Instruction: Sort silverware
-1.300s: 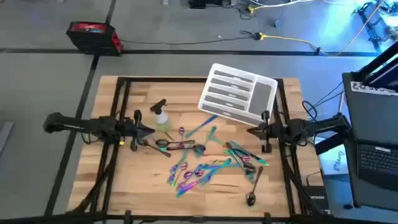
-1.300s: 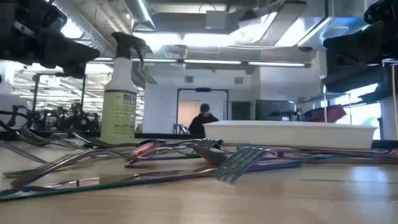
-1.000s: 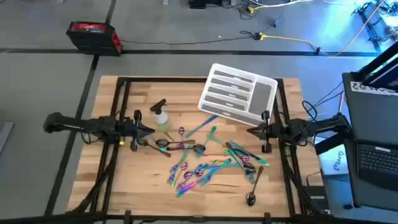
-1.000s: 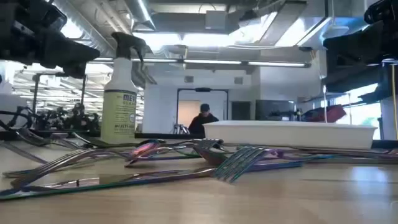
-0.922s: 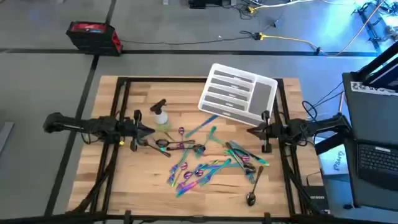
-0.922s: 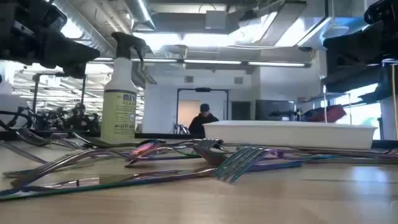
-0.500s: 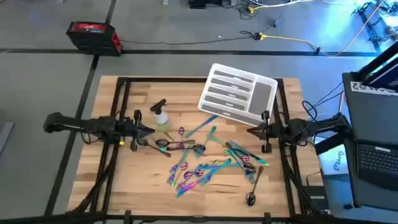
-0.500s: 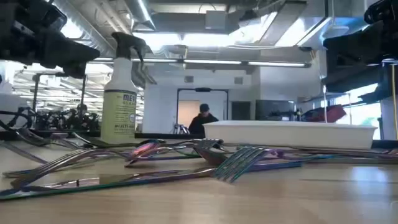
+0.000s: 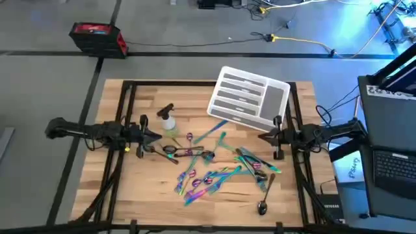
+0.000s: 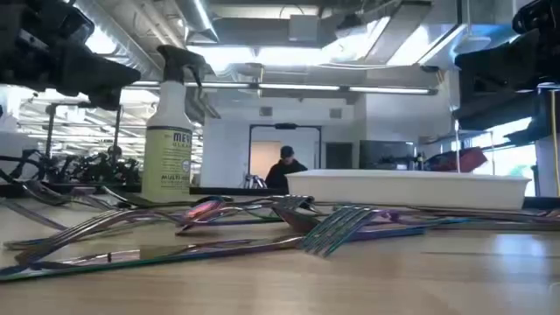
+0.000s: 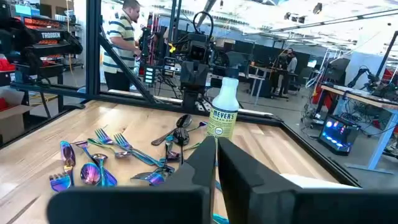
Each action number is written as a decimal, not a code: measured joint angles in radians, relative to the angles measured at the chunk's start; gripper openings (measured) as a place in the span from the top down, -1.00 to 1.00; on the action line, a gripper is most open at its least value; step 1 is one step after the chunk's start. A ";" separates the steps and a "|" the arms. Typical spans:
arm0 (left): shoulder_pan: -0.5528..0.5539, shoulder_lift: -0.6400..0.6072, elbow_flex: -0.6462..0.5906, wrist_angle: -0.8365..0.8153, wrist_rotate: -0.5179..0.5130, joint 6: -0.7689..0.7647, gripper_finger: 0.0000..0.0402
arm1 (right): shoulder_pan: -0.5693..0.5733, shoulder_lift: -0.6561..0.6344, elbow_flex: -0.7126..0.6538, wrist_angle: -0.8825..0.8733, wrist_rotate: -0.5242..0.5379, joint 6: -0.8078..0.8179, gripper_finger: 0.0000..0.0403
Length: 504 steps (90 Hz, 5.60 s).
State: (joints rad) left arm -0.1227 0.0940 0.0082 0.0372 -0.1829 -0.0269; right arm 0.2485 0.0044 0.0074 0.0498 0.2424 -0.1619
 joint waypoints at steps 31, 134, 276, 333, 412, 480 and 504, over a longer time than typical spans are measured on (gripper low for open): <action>0.000 0.000 0.000 0.000 0.000 0.000 1.00 | 0.000 0.000 0.000 0.000 0.000 0.000 1.00; 0.000 0.000 0.000 0.000 0.000 0.000 1.00 | 0.000 0.000 0.000 0.000 0.000 0.000 1.00; 0.000 0.000 0.000 0.000 0.000 0.000 1.00 | 0.000 0.000 0.000 0.000 0.000 0.000 1.00; 0.000 0.000 0.000 0.000 0.000 0.000 1.00 | 0.000 0.000 0.000 0.000 0.000 0.000 1.00; 0.000 0.000 0.000 0.000 0.000 0.000 1.00 | -0.065 0.698 0.413 0.422 0.180 -0.037 1.00; 0.000 0.000 0.000 0.000 0.000 0.000 1.00 | -0.558 1.734 1.644 -0.011 -0.727 -0.354 1.00; 0.000 0.000 0.000 0.000 0.000 0.000 1.00 | -0.536 1.981 1.836 -0.130 -0.738 -0.401 0.97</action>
State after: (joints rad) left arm -0.1227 0.0940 0.0082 0.0372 -0.1829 -0.0269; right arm -0.2873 1.9858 1.8438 -0.0805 -0.4960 -0.5629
